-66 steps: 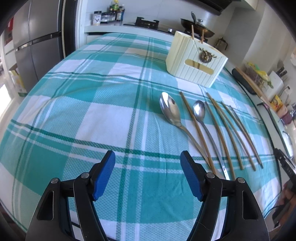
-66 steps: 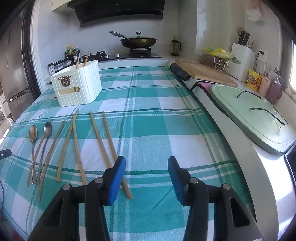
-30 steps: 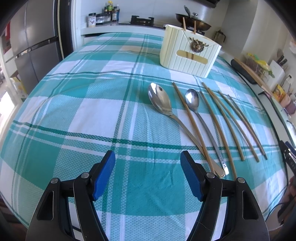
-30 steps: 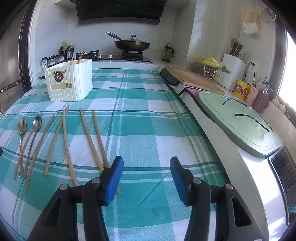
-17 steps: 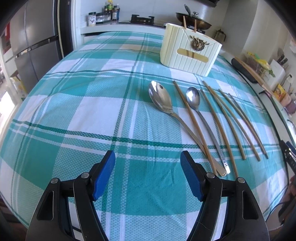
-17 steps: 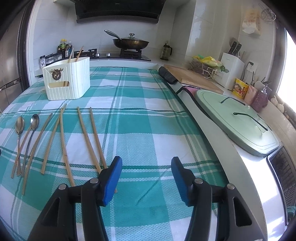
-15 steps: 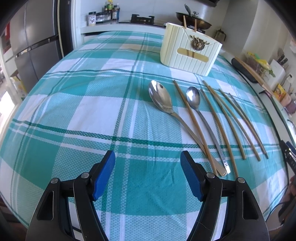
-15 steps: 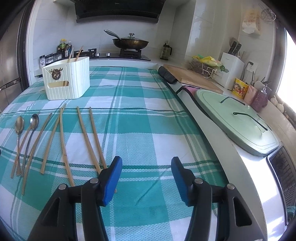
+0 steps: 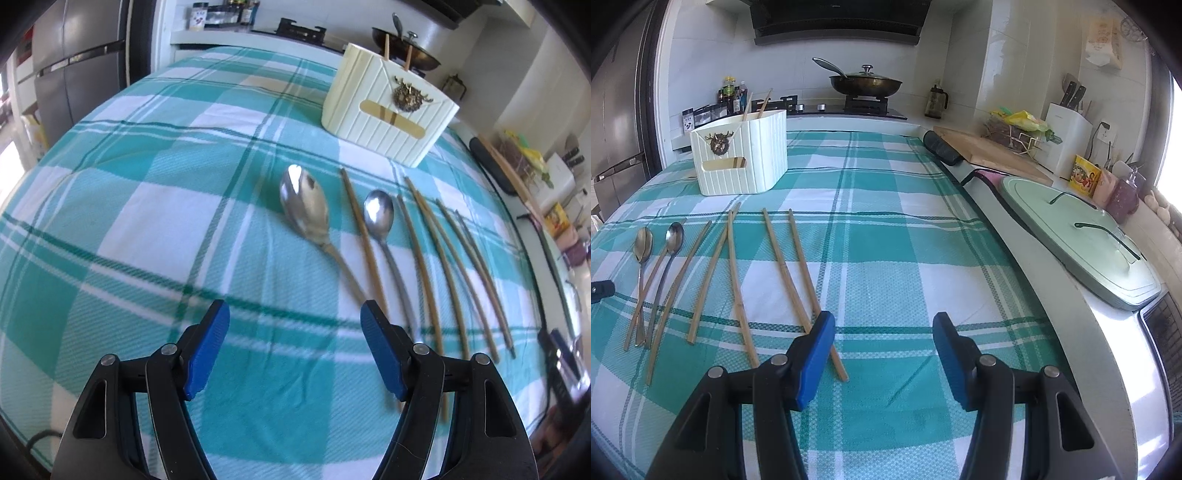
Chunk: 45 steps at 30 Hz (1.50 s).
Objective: Organize utensils
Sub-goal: 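Move both open tools back over the remaining chopsticks and spoons, then grasp a chopstick with the right tool while the left tool grasps the large silver spoon handle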
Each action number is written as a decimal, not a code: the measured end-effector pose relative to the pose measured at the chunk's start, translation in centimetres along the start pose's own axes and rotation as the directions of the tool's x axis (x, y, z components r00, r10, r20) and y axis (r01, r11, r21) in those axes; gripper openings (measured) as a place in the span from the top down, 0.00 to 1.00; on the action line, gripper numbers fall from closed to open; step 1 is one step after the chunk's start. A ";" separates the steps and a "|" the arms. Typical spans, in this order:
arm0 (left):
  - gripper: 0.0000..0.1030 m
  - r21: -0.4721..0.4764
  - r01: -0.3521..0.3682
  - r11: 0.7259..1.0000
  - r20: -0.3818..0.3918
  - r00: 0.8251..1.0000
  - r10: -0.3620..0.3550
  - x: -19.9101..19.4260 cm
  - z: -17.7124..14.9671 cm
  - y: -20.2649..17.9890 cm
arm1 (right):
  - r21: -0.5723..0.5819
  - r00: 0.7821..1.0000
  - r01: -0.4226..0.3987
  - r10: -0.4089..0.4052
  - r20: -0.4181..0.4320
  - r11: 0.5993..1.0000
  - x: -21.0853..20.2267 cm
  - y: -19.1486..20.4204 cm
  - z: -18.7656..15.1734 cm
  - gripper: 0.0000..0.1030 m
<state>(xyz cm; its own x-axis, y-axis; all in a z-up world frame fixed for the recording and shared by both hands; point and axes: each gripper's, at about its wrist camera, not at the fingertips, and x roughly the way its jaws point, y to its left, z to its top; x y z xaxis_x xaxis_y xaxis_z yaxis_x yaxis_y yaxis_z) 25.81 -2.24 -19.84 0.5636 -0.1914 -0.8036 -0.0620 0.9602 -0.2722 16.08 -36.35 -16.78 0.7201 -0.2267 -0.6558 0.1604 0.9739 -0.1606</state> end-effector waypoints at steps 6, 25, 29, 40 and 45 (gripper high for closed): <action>0.27 -0.009 -0.088 0.996 0.025 0.996 0.088 2.5 1.5 -1.3 | -0.005 1.000 -0.023 0.023 0.014 1.000 -0.5 0.2 -0.2 0.45; 0.17 0.265 -0.161 0.951 0.031 0.987 0.158 2.5 -0.6 -2.8 | -0.079 0.969 -0.216 0.204 -0.142 0.973 4.5 -0.5 3.2 0.45; 0.17 0.299 -0.138 0.944 0.006 0.990 0.142 2.0 -0.8 -2.0 | -0.057 0.933 -0.312 0.294 -0.210 0.948 6.9 0.2 3.9 0.46; 0.77 0.379 -0.084 0.922 -0.008 0.995 0.094 1.1 -1.2 -2.4 | -0.207 0.894 -0.373 0.290 -0.341 0.905 9.7 3.9 4.7 0.92; 0.95 0.342 -0.081 0.936 -0.002 0.996 0.087 1.1 -0.7 -1.4 | -0.150 0.916 -0.302 0.243 -0.319 0.941 9.7 2.7 4.5 0.94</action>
<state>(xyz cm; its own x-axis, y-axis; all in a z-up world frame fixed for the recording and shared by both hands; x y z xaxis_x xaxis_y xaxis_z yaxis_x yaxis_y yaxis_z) 25.98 -3.98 -20.69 0.5548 -0.1075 -0.8250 0.1778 0.9840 -0.0086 26.53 -35.91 -20.22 0.4829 0.0261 -0.8753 -0.1679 0.9838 -0.0633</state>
